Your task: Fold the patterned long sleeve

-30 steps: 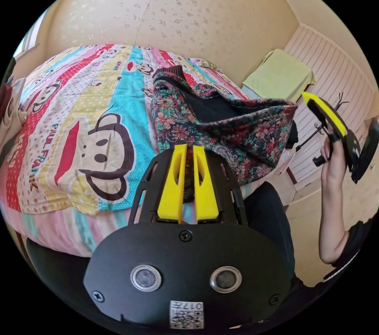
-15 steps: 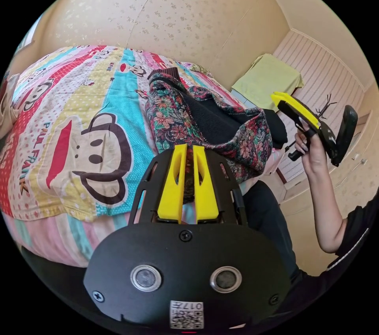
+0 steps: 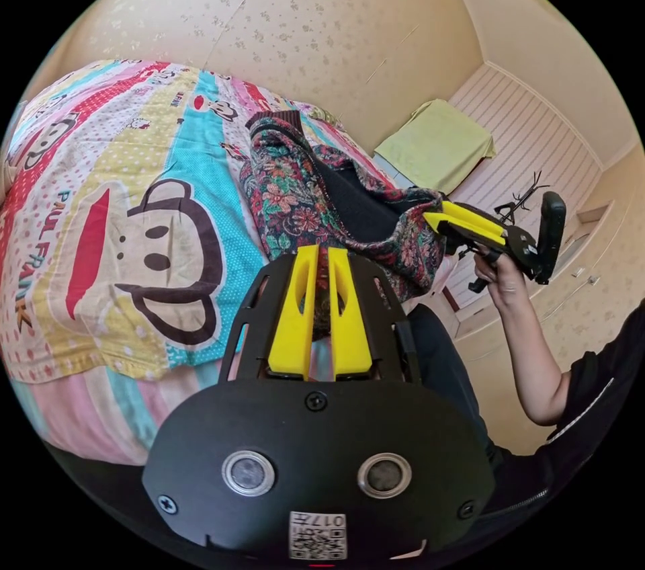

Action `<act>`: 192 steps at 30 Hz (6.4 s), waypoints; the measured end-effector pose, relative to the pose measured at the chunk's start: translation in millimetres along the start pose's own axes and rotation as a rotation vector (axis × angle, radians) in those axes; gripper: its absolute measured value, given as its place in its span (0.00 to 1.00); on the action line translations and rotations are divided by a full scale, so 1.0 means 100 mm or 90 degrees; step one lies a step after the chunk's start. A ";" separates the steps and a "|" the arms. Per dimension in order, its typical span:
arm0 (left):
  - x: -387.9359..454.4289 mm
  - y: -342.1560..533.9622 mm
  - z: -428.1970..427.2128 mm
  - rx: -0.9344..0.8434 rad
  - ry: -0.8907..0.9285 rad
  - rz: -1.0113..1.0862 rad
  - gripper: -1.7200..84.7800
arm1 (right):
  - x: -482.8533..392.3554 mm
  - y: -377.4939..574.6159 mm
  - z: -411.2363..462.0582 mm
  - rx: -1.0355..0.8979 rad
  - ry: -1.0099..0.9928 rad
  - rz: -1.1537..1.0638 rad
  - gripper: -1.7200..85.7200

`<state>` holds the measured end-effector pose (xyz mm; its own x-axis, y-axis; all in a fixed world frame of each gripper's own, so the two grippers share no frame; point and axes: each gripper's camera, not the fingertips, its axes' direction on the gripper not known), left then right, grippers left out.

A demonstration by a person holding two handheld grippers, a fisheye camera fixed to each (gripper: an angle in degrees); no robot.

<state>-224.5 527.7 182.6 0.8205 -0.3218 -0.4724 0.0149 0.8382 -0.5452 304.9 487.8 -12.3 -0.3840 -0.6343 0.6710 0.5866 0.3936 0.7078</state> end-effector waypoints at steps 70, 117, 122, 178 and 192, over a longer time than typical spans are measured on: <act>-0.22 -0.04 -0.60 0.034 -0.029 0.068 0.02 | 1.37 -1.37 0.53 -0.015 -0.086 -0.042 0.04; -0.45 0.12 -0.76 0.119 0.080 0.020 0.10 | 1.14 -3.24 1.43 -0.093 -0.406 -0.038 0.04; -0.16 0.10 -0.60 0.115 0.034 0.084 0.12 | 1.58 -2.77 0.74 0.026 -0.400 -0.038 0.09; 2.82 -3.25 4.18 -0.694 -0.049 0.659 0.09 | 3.03 1.15 0.33 0.329 -0.413 0.384 0.02; 2.95 -3.49 4.35 -0.727 0.021 0.621 0.09 | 3.17 1.17 0.29 0.333 -0.425 0.389 0.02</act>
<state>260.7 331.5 535.2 0.2319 0.1217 -0.9651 -0.9691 -0.0570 -0.2401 230.8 351.9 290.1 -0.5355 0.2029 0.8198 0.4927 0.8635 0.1081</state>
